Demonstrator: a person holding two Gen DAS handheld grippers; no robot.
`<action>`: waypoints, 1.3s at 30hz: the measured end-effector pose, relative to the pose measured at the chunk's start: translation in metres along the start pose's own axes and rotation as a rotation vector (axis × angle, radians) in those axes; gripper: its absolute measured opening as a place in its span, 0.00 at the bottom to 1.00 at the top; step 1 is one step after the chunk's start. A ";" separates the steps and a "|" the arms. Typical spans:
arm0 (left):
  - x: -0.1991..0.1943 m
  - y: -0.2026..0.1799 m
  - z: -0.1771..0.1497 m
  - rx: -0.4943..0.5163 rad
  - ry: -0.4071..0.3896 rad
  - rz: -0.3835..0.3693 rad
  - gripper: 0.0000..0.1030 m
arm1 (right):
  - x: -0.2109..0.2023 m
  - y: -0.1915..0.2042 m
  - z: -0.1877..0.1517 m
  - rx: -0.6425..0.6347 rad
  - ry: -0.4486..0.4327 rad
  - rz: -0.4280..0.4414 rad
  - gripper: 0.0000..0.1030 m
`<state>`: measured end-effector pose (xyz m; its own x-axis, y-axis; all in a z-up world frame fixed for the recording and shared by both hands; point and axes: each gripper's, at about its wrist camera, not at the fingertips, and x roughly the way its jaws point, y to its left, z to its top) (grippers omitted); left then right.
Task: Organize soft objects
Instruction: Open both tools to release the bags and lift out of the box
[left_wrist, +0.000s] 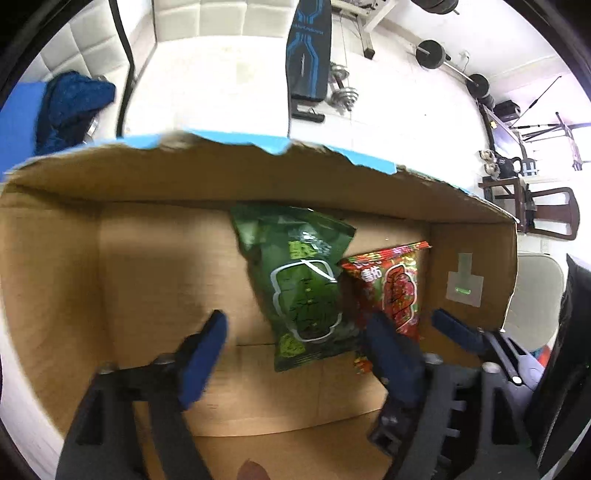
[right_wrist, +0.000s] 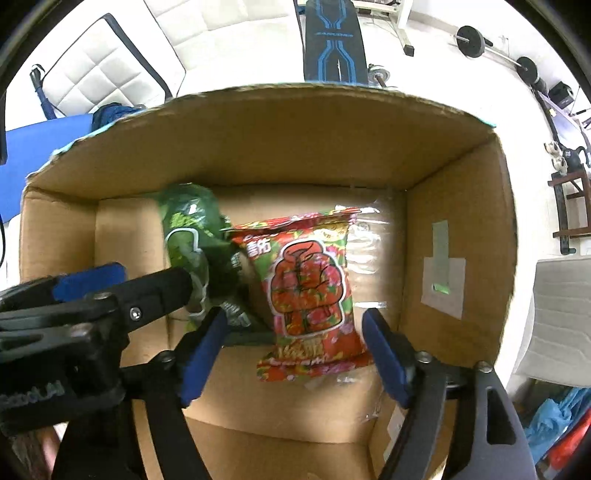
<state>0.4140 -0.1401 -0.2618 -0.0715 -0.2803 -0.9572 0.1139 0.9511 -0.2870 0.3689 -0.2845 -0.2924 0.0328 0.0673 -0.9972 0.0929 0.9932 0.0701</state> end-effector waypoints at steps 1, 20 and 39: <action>-0.004 -0.001 -0.002 0.002 -0.012 0.007 0.87 | -0.004 0.002 -0.005 -0.007 -0.006 -0.019 0.84; -0.091 0.011 -0.077 0.069 -0.270 0.228 0.98 | -0.072 0.023 -0.083 0.008 -0.112 -0.029 1.00; -0.173 -0.006 -0.195 0.054 -0.487 0.258 0.98 | -0.188 0.010 -0.169 0.003 -0.301 0.008 1.00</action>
<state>0.2323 -0.0725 -0.0877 0.4307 -0.0788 -0.8991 0.1189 0.9925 -0.0300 0.1956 -0.2712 -0.1091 0.3274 0.0436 -0.9439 0.0947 0.9924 0.0787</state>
